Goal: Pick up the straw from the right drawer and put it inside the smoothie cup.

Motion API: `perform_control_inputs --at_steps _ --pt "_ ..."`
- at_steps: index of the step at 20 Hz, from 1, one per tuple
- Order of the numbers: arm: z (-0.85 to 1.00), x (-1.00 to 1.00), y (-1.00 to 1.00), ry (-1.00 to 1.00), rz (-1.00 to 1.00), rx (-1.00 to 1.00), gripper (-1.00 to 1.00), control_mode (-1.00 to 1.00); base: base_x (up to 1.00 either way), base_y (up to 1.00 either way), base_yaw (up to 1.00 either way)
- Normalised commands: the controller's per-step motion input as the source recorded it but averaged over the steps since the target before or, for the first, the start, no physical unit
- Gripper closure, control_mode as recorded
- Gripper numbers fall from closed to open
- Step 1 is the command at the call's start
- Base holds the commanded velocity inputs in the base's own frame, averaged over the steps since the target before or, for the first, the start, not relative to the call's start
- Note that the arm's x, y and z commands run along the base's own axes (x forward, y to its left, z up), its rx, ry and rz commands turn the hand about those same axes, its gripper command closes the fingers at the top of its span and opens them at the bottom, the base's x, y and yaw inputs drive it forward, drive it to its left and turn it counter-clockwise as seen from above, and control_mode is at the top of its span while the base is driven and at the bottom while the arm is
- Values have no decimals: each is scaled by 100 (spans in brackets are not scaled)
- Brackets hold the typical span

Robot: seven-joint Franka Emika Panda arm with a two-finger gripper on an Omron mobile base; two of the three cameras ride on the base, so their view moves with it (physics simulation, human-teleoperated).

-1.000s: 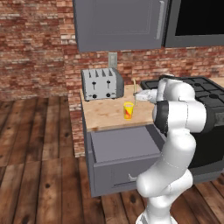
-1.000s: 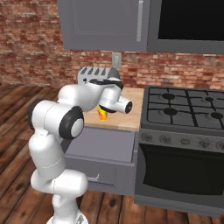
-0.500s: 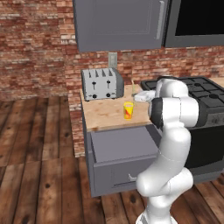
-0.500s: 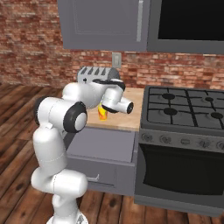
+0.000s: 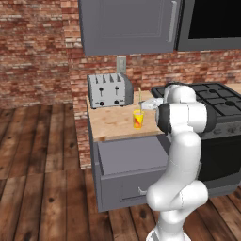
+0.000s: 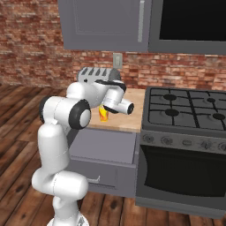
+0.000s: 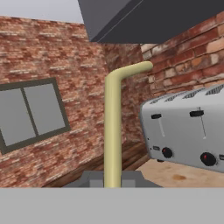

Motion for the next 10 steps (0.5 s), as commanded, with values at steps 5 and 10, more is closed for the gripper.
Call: perform_control_inputs --at_steps 5,10 --pt "-14 26 11 0 0 0 100 -100 0 0 0" --pt "-14 18 1 0 0 0 100 -100 0 0 0"
